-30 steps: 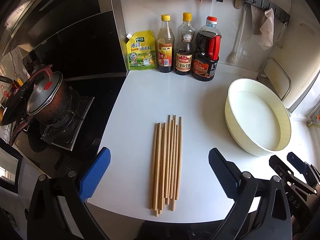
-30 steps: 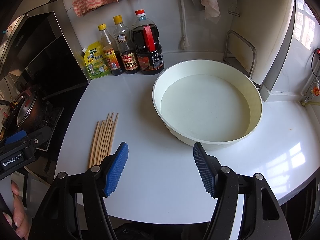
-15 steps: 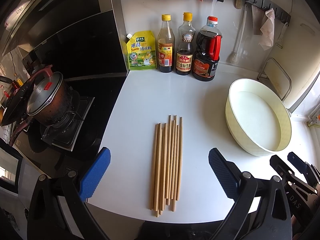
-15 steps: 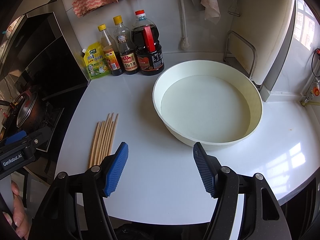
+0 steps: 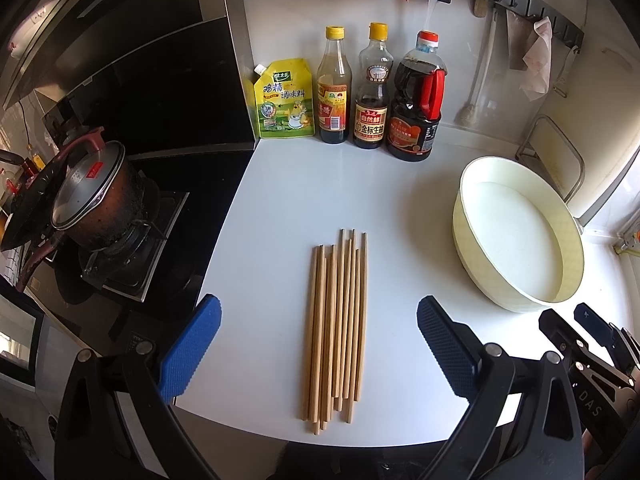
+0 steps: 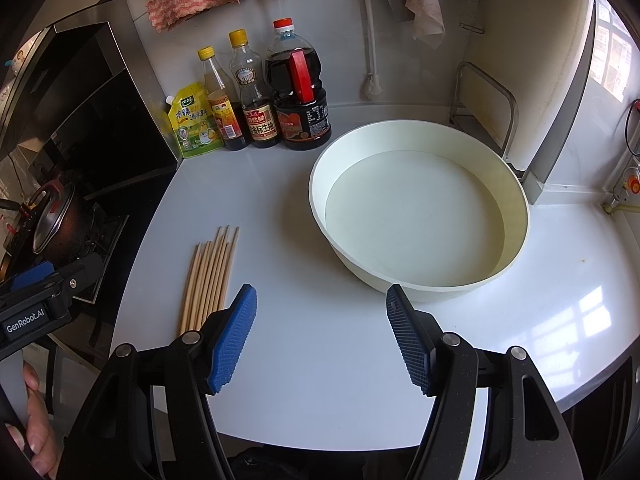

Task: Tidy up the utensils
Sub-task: 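Lower both grippers to the bamboo chopstick bundle and separate single chopsticks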

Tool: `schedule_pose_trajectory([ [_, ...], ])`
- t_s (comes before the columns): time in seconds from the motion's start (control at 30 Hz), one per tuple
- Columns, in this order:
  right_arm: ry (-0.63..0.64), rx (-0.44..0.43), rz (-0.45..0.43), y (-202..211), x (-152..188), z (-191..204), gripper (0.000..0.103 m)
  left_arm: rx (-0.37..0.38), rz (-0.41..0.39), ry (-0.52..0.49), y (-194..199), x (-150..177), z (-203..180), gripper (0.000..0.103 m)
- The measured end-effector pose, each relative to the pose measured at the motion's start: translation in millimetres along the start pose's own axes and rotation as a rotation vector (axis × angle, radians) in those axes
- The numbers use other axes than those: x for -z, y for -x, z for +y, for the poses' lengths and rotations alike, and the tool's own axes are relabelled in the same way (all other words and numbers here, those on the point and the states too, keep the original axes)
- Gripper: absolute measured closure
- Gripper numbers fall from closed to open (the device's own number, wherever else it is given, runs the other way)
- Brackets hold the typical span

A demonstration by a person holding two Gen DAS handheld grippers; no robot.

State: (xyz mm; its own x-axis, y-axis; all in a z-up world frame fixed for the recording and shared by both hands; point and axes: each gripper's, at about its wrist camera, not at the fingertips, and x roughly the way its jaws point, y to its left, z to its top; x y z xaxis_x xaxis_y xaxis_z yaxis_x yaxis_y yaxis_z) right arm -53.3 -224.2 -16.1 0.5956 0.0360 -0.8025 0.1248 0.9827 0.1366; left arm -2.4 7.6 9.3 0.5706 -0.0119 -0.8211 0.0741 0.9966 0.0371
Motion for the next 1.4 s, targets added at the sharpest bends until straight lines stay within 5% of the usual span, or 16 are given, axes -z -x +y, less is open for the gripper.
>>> schedule_pose_trajectory([
  [0.33, 0.034, -0.077, 0.042, -21.9, 13.3, 29.5, 0.038, -0.009, 0.099, 0.037, -42.8, 17.4, 41.0, 0.006],
  [0.7, 0.102, -0.123, 0.171, -91.4, 35.2, 78.7, 0.038, 0.010, 0.136, -0.007, -96.5, 39.0, 68.4, 0.006],
  [1.4, 0.081, -0.012, 0.239, -171.5, 50.6, 107.8, 0.038, 0.053, 0.193, -0.020, -159.7, 57.5, 88.0, 0.006],
])
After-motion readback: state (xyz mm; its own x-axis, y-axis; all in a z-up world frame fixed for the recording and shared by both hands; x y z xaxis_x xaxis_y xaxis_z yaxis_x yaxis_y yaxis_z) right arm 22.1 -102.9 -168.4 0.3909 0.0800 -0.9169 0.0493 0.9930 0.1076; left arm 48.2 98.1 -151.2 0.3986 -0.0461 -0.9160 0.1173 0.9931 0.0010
